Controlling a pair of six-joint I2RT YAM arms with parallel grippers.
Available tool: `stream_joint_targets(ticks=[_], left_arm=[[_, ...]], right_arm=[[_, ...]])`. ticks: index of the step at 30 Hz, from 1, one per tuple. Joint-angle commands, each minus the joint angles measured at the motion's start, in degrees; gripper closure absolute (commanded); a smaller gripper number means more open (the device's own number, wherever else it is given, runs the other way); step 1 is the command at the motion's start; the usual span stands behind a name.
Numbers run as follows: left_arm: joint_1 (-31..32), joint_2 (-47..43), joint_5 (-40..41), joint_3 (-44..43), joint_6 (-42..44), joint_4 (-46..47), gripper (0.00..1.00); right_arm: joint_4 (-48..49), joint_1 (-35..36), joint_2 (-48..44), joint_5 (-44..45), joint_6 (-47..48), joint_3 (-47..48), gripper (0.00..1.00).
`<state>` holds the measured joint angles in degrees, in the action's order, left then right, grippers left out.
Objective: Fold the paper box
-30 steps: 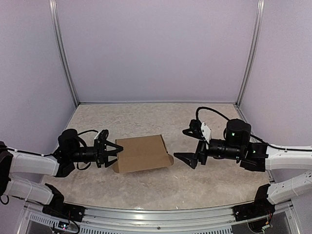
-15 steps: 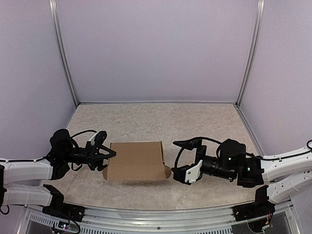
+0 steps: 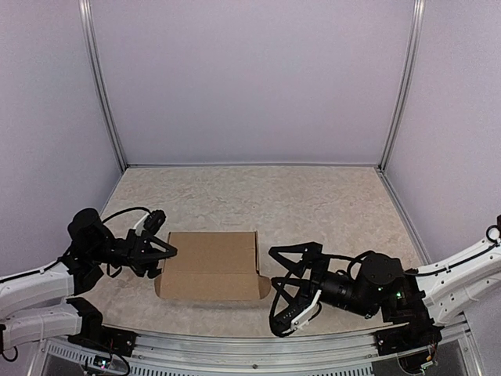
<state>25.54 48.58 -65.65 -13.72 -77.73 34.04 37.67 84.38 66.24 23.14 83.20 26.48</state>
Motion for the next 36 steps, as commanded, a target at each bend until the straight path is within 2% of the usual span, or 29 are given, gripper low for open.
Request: stream_joint_targets(ticks=[1, 11, 19, 28, 36], left_arm=[[1.4, -3.2, -1.3, 0.0, 1.8, -4.6, 0.85], [6.3, -5.2, 0.2, -1.1, 2.7, -6.3, 0.85], [6.6, -5.8, 0.2, -1.1, 3.7, -7.7, 0.85], [7.1, -5.4, 0.5, -1.1, 4.4, -7.3, 0.84], [7.2, -5.9, 0.8, -1.1, 4.3, -7.8, 0.81]], right_arm=[[0.8, 3.3, 0.3, 2.9, 4.5, 2.4, 0.00], [2.0, 5.0, 4.4, 1.3, 7.0, 4.5, 0.01], [4.6, 5.3, 6.9, 1.5, 7.5, 4.6, 0.13], [12.8, 5.4, 10.3, 1.4, 7.2, 3.8, 0.27], [16.8, 5.6, 11.6, 1.9, 6.3, 3.1, 0.43]])
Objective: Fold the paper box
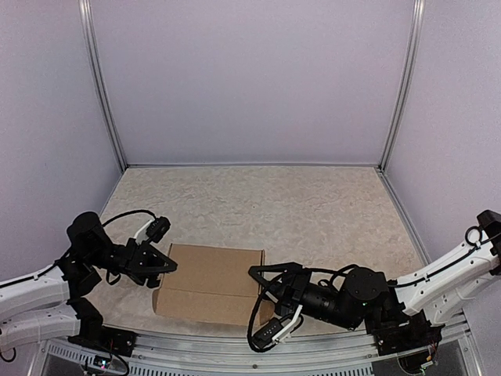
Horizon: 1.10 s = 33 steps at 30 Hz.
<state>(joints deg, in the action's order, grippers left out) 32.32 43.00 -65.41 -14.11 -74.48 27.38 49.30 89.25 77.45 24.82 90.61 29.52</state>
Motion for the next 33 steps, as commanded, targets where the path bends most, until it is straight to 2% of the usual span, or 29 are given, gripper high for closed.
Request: stream_joint_targets(ticks=[1, 4, 7, 10, 13, 14, 15, 17, 22, 27, 33], left_arm=[[0.4, -0.4, 0.6, -0.6, 1.2, -1.3, 0.81], [0.5, -0.4, 1.0, -0.4, 1.9, -2.4, 0.77], [0.5, -0.5, 1.3, -0.4, 2.4, -3.1, 0.65], [0.4, -0.9, 1.8, -0.5, 4.4, -5.3, 0.40], [0.5, -1.7, 3.0, -1.2, 5.9, -7.6, 0.23], [0.4, -2.2, 3.8, -1.9, 7.3, -9.5, 0.10], [0.4, -3.0, 4.8, -2.9, 10.4, -13.5, 0.03], [0.3, -4.4, 7.4, -5.9, 16.1, -22.6, 0.01], [-0.3, -6.6, 11.7, -7.4, 18.0, -28.1, 0.01], [-2.3, -9.1, 22.4, -11.6, 27.5, -43.8, 0.01], [-2.8, -12.0, 35.9, -13.5, 29.8, -48.7, 0.01]], right_arm=[[5.4, 0.7, 0.3, 0.2, -1.4, -0.1, 0.45], [5.8, 0.7, 0.3, 0.5, -1.5, -0.3, 0.54], [6.2, 0.8, 0.2, 0.7, -1.7, -0.6, 0.61], [6.6, 0.8, 0.1, 1.1, -2.0, -0.7, 0.63], [7.0, 0.8, 0.0, 1.7, -2.2, -1.0, 0.64], [7.1, 0.8, -0.1, 1.8, -2.3, -1.1, 0.65], [7.0, 0.8, -0.1, 1.9, -2.5, -1.2, 0.65], [6.4, 0.8, -0.3, 2.3, -2.9, -1.3, 0.65], [-1.2, 0.8, -2.2, 4.7, -8.2, -0.2, 0.69], [-17.7, 0.5, -6.2, 6.2, -20.1, 3.1, 0.70], [-37.3, -2.1, -9.1, 3.3, -37.2, 6.9, 0.70]])
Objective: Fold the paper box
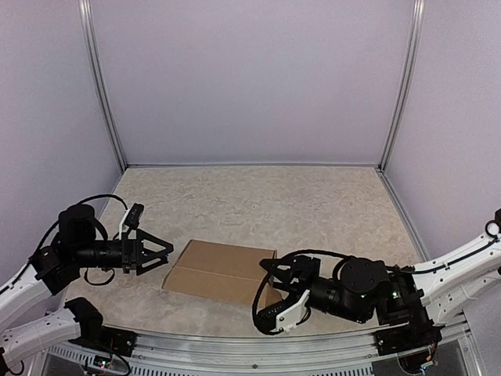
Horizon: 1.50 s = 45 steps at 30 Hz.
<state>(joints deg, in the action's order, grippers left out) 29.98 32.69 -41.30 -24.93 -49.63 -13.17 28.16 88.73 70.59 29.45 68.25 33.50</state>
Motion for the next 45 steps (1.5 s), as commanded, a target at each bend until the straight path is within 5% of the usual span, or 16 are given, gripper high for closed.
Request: stream_joint_targets(ticks=[1, 8, 27, 45], left_arm=[[-0.4, -2.5, 13.8, -3.2, 5.5, -8.7, 0.01], [0.2, -5.1, 17.6, -4.7, 6.3, -7.1, 0.01], [20.6, 7.4, 34.6, -13.7, 17.1, -13.0, 0.05], [26.2, 24.1, 36.7, -20.9, 22.6, -16.5, 0.58]], right_arm=[[-18.9, -2.1, -2.6, -2.2, -17.8, 3.6, 0.70], [-33.6, -8.1, -2.8, -15.1, -37.8, 8.1, 0.68], [-30.2, -26.3, 0.5, -48.2, -63.2, 6.1, 0.71], [-24.9, -27.4, -0.7, -47.7, -67.1, 1.1, 0.71]])
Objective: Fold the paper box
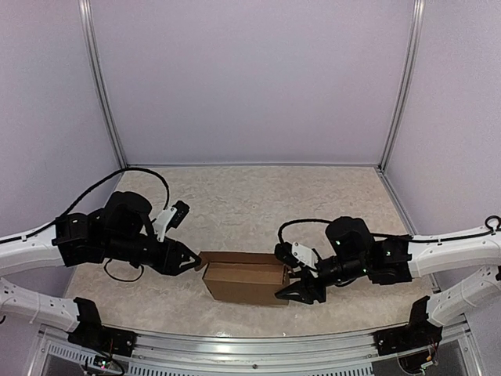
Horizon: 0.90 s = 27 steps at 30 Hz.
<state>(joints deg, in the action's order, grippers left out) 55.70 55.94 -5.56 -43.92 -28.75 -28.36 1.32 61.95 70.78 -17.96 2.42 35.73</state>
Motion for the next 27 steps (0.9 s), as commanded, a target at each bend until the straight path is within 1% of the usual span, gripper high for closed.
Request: stream_joint_targets(ticks=[1, 2, 4, 9, 14, 17, 19, 22, 27], left_arm=[[0.4, 1.0, 0.5, -2.0, 1.9, -0.9, 0.62], [0.5, 1.3, 0.1, -2.1, 2.2, -0.6, 0.67], [0.4, 2.0, 0.0, -2.3, 2.3, -0.4, 0.72], [0.4, 3.9, -0.8, -2.7, 2.5, -0.2, 0.76], [0.6, 5.0, 0.0, -2.9, 2.7, -0.4, 0.78], [0.6, 5.0, -0.6, -2.9, 2.9, 0.4, 0.85], [0.6, 5.0, -0.8, -3.0, 3.0, 0.7, 0.93], [0.6, 5.3, -1.1, -3.5, 3.1, 0.8, 1.00], [0.6, 5.9, -1.6, -4.7, 3.6, 0.6, 1.00]], right_arm=[[1.9, -0.6, -0.9, -0.3, -1.4, -1.2, 0.71], [2.0, -0.6, -0.8, -0.2, -1.4, -1.3, 0.71], [2.1, -0.6, -0.8, -0.1, -1.8, -1.3, 0.71], [2.8, -0.6, -1.7, 0.2, -2.2, -1.6, 0.71], [2.9, -0.6, -2.2, 0.2, -2.3, -1.8, 0.71], [3.0, -0.6, -2.1, -0.2, -2.2, -2.1, 0.71], [3.1, -0.6, -1.9, -0.2, -2.3, -2.3, 0.71], [3.4, -0.6, -1.7, -0.3, -2.3, -2.6, 0.72], [3.7, -0.6, -1.2, 0.4, -2.3, -2.9, 0.72]])
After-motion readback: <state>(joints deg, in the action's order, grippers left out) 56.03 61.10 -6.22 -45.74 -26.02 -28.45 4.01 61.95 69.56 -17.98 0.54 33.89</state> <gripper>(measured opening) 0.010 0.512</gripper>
